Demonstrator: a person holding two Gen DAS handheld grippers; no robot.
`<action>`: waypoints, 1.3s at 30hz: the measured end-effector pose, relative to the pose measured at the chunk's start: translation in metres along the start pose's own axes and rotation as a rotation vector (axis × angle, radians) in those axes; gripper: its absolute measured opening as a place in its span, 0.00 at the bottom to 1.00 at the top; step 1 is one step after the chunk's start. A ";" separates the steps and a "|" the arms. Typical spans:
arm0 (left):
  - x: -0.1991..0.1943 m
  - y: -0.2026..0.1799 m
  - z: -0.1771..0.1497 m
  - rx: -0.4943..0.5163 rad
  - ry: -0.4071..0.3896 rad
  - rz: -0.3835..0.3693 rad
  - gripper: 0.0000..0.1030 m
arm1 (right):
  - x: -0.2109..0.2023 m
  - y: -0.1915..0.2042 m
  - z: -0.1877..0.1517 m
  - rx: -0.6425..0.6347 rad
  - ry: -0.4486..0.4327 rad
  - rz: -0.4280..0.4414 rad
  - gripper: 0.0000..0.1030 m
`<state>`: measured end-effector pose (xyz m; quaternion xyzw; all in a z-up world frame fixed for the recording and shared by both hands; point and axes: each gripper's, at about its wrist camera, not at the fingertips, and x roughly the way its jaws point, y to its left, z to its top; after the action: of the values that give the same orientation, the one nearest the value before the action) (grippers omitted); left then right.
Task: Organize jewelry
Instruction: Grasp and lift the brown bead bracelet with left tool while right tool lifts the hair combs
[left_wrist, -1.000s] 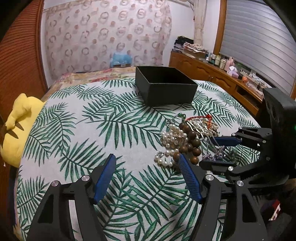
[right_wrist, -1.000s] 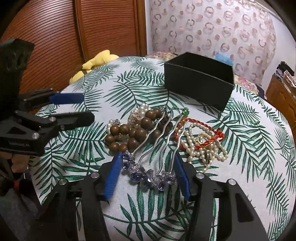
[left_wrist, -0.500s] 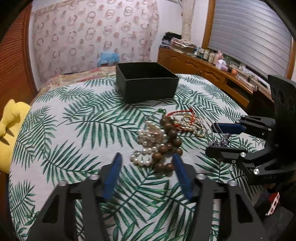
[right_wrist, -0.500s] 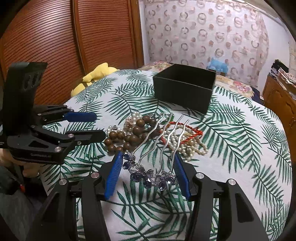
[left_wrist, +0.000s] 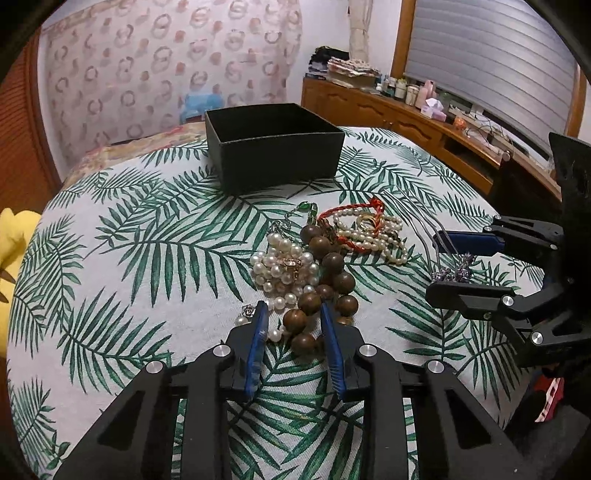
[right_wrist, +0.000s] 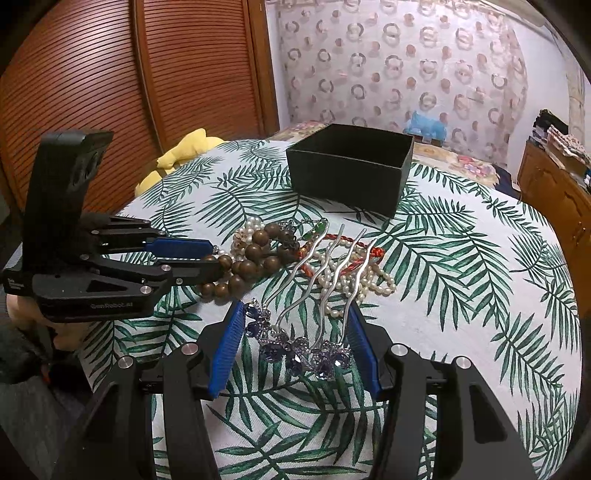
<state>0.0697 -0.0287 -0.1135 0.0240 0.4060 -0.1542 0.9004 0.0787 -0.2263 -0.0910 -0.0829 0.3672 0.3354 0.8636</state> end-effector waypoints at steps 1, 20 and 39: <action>0.000 0.000 0.000 0.002 0.000 0.002 0.27 | 0.000 0.000 0.000 0.000 0.000 0.001 0.56; -0.065 -0.014 0.033 0.028 -0.194 -0.019 0.12 | -0.009 -0.006 0.006 0.003 -0.022 -0.006 0.56; -0.074 0.007 0.098 0.042 -0.282 0.023 0.12 | 0.004 -0.028 0.049 -0.047 -0.038 -0.015 0.56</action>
<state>0.0968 -0.0196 0.0063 0.0257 0.2719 -0.1542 0.9495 0.1268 -0.2262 -0.0608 -0.0996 0.3423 0.3392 0.8705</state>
